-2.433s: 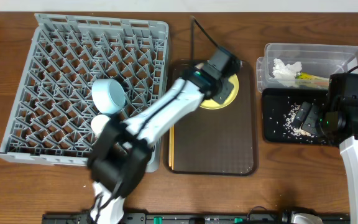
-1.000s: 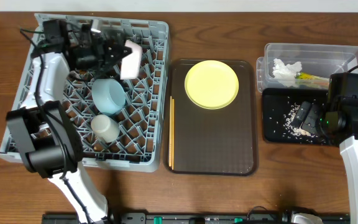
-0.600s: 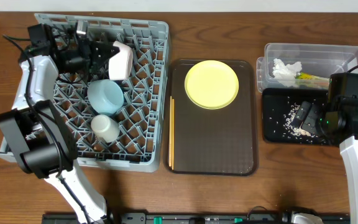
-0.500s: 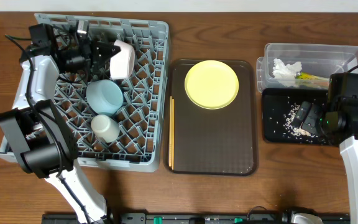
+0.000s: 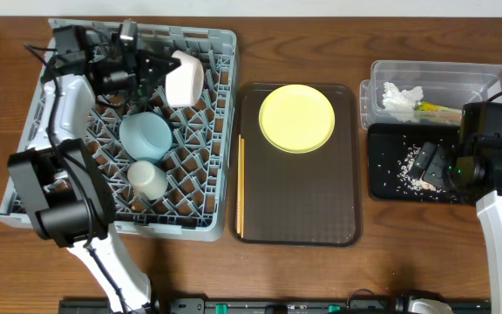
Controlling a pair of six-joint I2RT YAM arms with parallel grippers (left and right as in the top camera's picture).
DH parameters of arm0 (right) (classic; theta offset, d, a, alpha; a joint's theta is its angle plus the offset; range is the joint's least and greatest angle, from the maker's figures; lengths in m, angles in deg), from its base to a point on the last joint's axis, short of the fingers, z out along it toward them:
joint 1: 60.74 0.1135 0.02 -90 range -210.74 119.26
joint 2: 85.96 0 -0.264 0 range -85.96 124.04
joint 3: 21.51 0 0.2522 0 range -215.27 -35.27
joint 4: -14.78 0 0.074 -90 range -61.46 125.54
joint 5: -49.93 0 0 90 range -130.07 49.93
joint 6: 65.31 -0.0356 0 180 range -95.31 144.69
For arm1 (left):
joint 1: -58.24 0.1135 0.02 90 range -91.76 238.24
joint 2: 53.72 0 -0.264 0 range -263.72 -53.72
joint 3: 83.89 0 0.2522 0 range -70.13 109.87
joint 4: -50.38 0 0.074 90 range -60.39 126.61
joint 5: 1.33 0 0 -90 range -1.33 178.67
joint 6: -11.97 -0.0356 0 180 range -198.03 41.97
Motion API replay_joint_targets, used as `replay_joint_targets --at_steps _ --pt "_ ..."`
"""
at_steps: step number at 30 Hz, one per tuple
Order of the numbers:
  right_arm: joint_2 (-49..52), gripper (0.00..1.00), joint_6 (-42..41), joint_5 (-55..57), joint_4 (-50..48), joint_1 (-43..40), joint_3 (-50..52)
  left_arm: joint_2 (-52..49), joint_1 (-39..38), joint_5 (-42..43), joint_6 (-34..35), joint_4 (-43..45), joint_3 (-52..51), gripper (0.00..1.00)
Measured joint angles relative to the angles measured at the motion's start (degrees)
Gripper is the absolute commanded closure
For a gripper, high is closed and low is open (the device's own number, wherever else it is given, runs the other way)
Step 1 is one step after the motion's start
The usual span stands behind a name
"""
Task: Sort waste into correct bins and load items into the dishwasher
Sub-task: 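Stand pink plate upright in rack slots and open left gripper, then reach left gripper to yellow plate on tray and grasp rim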
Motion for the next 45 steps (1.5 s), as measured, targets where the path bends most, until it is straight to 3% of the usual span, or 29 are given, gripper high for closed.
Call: replay_joint_targets --at_steps 9,19,21,27,30,36,45 --pt "0.0 0.01 0.0 0.0 0.0 0.0 0.0 0.0 -1.5 -6.4 6.7 1.0 0.0 0.94" --pt "0.0 0.01 0.0 -0.7 0.1 0.0 0.0 0.0 -1.0 -12.6 8.7 1.2 0.0 0.91" --pt "0.0 0.01 0.0 -0.8 0.2 0.0 0.0 0.0 -0.9 -13.8 8.9 1.2 0.0 0.84" --pt "0.0 0.01 0.0 -0.9 0.5 0.0 0.0 0.0 -0.5 -17.4 9.0 0.9 0.0 0.44" --pt "0.0 0.01 0.0 -0.9 0.5 0.0 0.0 0.0 0.5 -18.6 8.9 0.5 0.0 0.3" --pt "0.0 0.01 0.0 -0.9 0.5 0.0 0.0 0.0 3.1 -23.0 7.5 -2.1 0.0 0.23" --pt "0.0 0.01 0.0 -0.9 0.4 0.0 0.0 3.9 3.8 -29.5 2.1 -4.5 -0.1 0.21"
